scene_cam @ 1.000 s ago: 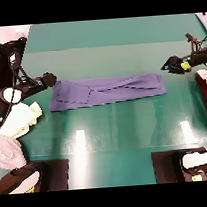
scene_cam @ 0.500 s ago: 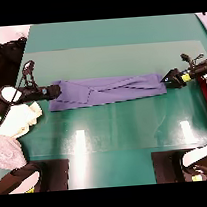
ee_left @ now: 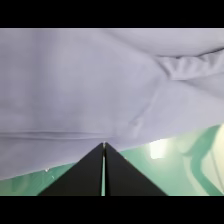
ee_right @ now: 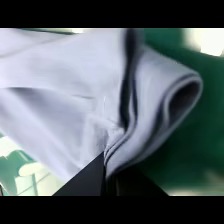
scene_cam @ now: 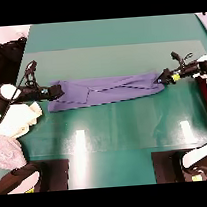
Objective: Fold the shirts.
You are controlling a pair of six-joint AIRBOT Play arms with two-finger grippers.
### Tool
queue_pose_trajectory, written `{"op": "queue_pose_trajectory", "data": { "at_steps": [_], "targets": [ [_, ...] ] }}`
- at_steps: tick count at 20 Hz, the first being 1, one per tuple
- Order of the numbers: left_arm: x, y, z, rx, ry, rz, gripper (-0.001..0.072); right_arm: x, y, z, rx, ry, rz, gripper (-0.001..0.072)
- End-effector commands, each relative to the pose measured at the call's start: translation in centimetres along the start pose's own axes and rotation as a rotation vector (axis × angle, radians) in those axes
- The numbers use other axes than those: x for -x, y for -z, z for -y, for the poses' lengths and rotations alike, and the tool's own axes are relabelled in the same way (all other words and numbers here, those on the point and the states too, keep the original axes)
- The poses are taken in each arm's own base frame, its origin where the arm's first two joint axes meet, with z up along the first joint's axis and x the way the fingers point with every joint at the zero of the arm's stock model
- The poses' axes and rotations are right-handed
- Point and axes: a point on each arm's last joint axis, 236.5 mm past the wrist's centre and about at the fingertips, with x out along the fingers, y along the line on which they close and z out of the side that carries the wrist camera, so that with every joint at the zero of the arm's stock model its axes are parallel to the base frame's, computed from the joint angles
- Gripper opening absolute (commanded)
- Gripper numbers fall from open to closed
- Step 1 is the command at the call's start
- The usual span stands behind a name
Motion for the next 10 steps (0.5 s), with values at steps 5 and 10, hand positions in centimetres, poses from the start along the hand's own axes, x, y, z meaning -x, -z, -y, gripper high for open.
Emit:
{"op": "queue_pose_trajectory", "data": {
  "at_steps": [5,10],
  "targets": [
    [-5.3,-3.0,9.2,-0.186,0.121,-0.104,0.0022,4.5,-2.2,-13.1,0.205,-0.169,0.191,0.0014],
    [-15.5,-0.5,15.6,-0.301,0.181,-0.247,0.0023,5.5,-1.6,-23.6,0.394,-0.204,0.155,0.0013]
  ]
}}
